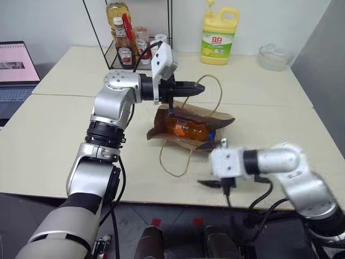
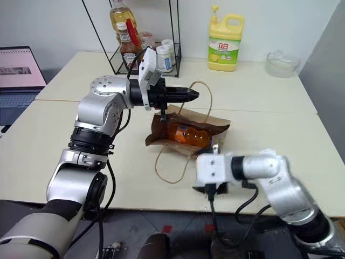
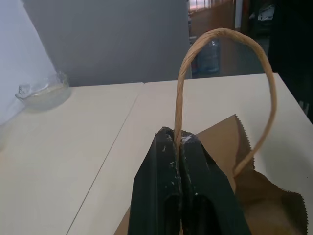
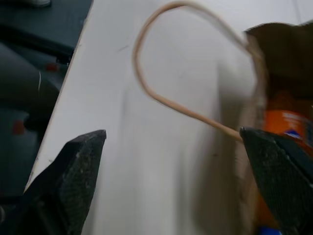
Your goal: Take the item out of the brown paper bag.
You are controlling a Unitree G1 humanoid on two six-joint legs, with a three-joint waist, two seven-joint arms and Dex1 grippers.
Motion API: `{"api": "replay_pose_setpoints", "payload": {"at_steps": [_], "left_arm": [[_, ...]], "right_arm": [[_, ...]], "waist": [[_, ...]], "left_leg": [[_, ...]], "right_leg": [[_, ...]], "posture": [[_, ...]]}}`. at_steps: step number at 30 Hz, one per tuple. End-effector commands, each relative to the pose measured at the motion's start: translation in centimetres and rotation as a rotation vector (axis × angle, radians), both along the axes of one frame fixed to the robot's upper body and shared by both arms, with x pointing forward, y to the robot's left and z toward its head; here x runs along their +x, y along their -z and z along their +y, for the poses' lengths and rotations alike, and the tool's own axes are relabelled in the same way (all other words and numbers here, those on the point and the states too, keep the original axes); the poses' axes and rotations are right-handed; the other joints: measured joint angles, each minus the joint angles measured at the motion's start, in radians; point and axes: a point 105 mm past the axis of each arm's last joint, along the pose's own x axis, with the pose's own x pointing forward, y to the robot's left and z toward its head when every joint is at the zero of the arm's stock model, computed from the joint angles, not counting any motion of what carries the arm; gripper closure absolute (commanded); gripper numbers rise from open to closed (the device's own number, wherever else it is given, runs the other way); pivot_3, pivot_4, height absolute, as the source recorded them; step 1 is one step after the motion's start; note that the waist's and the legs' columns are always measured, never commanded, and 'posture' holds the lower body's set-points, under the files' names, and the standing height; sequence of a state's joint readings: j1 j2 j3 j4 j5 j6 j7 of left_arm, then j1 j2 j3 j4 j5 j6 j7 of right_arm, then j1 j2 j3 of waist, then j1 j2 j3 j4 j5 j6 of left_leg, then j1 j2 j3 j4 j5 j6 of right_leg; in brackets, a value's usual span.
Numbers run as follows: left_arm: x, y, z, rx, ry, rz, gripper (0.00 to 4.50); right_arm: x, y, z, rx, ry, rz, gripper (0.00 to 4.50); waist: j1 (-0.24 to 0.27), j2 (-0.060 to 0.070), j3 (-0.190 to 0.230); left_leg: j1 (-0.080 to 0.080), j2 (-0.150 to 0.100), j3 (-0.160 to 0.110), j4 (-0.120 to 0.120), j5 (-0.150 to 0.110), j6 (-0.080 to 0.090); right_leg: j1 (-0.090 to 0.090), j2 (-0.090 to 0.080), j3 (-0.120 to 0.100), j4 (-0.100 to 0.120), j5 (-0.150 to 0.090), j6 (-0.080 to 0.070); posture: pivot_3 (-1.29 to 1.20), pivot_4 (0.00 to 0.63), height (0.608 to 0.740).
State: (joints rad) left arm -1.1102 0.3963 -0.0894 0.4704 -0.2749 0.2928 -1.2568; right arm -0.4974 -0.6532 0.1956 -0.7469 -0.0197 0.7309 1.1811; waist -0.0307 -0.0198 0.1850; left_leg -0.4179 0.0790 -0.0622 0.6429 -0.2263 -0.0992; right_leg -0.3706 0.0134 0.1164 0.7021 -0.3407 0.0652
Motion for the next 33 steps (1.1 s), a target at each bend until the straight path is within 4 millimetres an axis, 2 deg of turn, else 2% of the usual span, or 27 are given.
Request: {"api": "replay_pose_setpoints", "payload": {"at_steps": [1, 3, 4, 11, 16, 19, 23, 27, 30, 32, 33], "left_arm": [[-0.6, -1.6, -0.2, -0.045, 0.026, -0.038, 4.50], [-0.5, -1.7, -0.2, -0.048, 0.028, -0.034, 4.50], [-0.4, -1.9, -0.2, -0.060, 0.027, -0.026, 4.50], [0.1, -2.7, -0.1, -0.113, 0.010, 0.015, 4.50], [0.5, -3.0, 0.1, -0.134, -0.010, 0.034, 4.50], [0.6, -3.0, 0.2, -0.138, -0.011, 0.036, 4.50], [0.6, -3.2, 0.1, -0.147, -0.009, 0.037, 4.50], [0.6, -3.3, 0.1, -0.151, -0.009, 0.037, 4.50], [0.6, -3.4, 0.0, -0.153, -0.007, 0.036, 4.50], [0.5, -3.4, 0.0, -0.153, -0.007, 0.036, 4.50], [0.5, -3.4, 0.0, -0.154, -0.006, 0.036, 4.50]], "right_arm": [[-1.5, -2.8, 0.5, 0.128, -0.022, 0.084, 0.07], [-1.3, -3.7, 0.8, 0.163, -0.013, 0.098, 0.07], [-0.5, -4.0, 1.3, 0.190, 0.020, 0.088, 0.07], [4.1, -4.5, 4.2, 0.250, 0.193, -0.060, 0.07], [5.5, -4.1, 5.1, 0.231, 0.249, -0.151, 0.07], [6.4, -4.3, 5.1, 0.276, 0.313, -0.145, 0.07], [7.6, -3.4, 4.1, 0.182, 0.355, -0.239, 0.07], [7.7, -2.7, 4.1, 0.114, 0.328, -0.295, 0.07], [7.7, -2.4, 4.1, 0.078, 0.309, -0.334, 0.68], [7.7, -2.3, 4.1, 0.060, 0.303, -0.363, 1.29], [7.7, -2.3, 4.1, 0.057, 0.300, -0.379, 1.29]], "waist": [[0.000, 0.000, 0.000], [-0.001, 0.000, 0.000], [-0.001, 0.000, 0.000], [-0.004, 0.000, 0.000], [-0.003, 0.000, 0.000], [-0.005, 0.000, 0.000], [-0.001, 0.000, 0.000], [-0.004, 0.000, 0.000], [-0.006, 0.000, 0.000], [-0.006, 0.000, 0.000], [-0.006, 0.000, 0.000]], "left_leg": [[0.000, 0.000, 0.000, 0.000, 0.000, 0.001], [0.000, 0.000, 0.000, 0.000, -0.001, 0.002], [0.000, 0.000, 0.000, 0.000, -0.001, 0.002], [-0.003, 0.000, 0.000, 0.000, -0.001, 0.002], [-0.006, 0.000, 0.000, 0.000, -0.001, 0.002], [-0.007, 0.000, 0.000, 0.000, 0.000, 0.001], [-0.008, 0.000, 0.000, 0.000, 0.000, 0.000], [-0.008, -0.001, 0.000, 0.000, -0.001, 0.002], [-0.008, 0.000, 0.000, 0.000, -0.001, 0.002], [-0.008, 0.000, 0.000, 0.000, -0.001, 0.002], [-0.008, 0.000, 0.000, 0.000, -0.001, 0.001]], "right_leg": [[0.000, 0.000, 0.000, 0.000, 0.000, 0.000], [0.000, 0.000, 0.000, 0.000, 0.000, 0.000], [0.000, 0.000, 0.000, 0.000, 0.000, 0.000], [-0.004, 0.000, 0.000, 0.001, 0.000, 0.000], [-0.007, 0.000, 0.000, 0.001, 0.000, 0.000], [-0.009, 0.000, 0.000, 0.002, 0.000, 0.000], [-0.009, 0.000, 0.000, 0.002, 0.000, 0.000], [-0.009, 0.000, 0.000, 0.002, 0.000, 0.000], [-0.010, 0.000, 0.000, 0.002, 0.000, 0.000], [-0.010, 0.000, 0.000, 0.002, 0.000, 0.000], [-0.010, 0.000, 0.000, 0.002, 0.000, 0.000]], "posture": [[0.00, 0.150, 0.740], [0.00, 0.150, 0.740], [0.00, 0.150, 0.740], [0.00, 0.150, 0.740], [0.00, 0.150, 0.740], [0.00, 0.150, 0.740], [0.00, 0.150, 0.740], [0.00, 0.150, 0.740], [0.00, 0.150, 0.740], [0.00, 0.150, 0.740], [0.00, 0.150, 0.740]]}}
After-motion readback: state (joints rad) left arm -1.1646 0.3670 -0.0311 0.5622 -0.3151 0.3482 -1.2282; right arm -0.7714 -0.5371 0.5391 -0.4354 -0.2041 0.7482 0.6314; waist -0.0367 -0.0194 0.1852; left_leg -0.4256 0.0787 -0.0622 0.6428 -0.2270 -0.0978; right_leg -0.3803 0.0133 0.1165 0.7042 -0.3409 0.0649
